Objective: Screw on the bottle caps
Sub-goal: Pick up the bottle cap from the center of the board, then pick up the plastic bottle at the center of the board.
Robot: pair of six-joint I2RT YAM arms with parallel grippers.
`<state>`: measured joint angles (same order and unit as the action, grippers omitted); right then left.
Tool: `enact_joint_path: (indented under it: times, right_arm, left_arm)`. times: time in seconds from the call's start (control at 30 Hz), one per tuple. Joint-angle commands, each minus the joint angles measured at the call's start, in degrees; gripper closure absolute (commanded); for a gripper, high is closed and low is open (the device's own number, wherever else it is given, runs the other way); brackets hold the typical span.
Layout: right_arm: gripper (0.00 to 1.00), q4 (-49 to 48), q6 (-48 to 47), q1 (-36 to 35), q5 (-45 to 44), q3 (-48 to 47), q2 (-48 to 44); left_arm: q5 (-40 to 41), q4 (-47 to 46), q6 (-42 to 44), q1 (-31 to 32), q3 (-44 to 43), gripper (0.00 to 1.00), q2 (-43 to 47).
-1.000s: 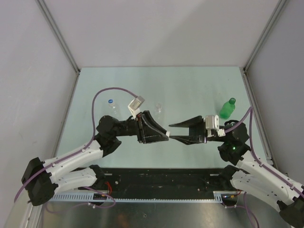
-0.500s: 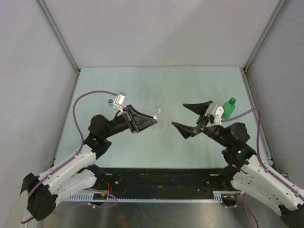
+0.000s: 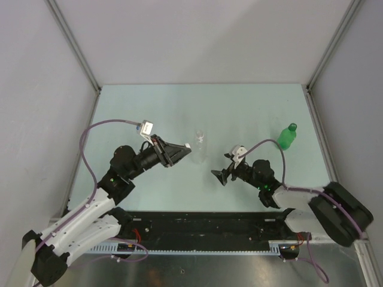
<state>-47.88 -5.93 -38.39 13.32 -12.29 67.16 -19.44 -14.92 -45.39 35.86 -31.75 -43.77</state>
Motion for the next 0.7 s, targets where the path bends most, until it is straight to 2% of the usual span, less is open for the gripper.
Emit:
enact_joint_path:
  times: [0.0, 0.13, 0.27, 0.67]
  right_arm:
    - [0.01, -27.6, -1.8, 0.6, 3.5, -0.1, 8.9]
    - [0.01, -38.2, -1.3, 1.2, 6.1, -0.4, 19.3]
    - [0.01, -42.2, -1.2, 1.7, 7.4, -3.5, 26.6]
    - [0.01, -43.5, -1.7, 3.5, 12.0, -12.6, 37.2]
  left_arm:
    - [2.4, 1.3, 3.3, -0.3, -1.8, 0.77, 0.9]
    - [2.3, 1.5, 3.7, -0.3, -2.0, 0.77, 0.6]
    - [2.3, 1.7, 4.1, -0.3, -2.1, 0.77, 0.8]
    - [2.8, 2.6, 5.1, -0.3, -2.6, 0.77, 1.9]
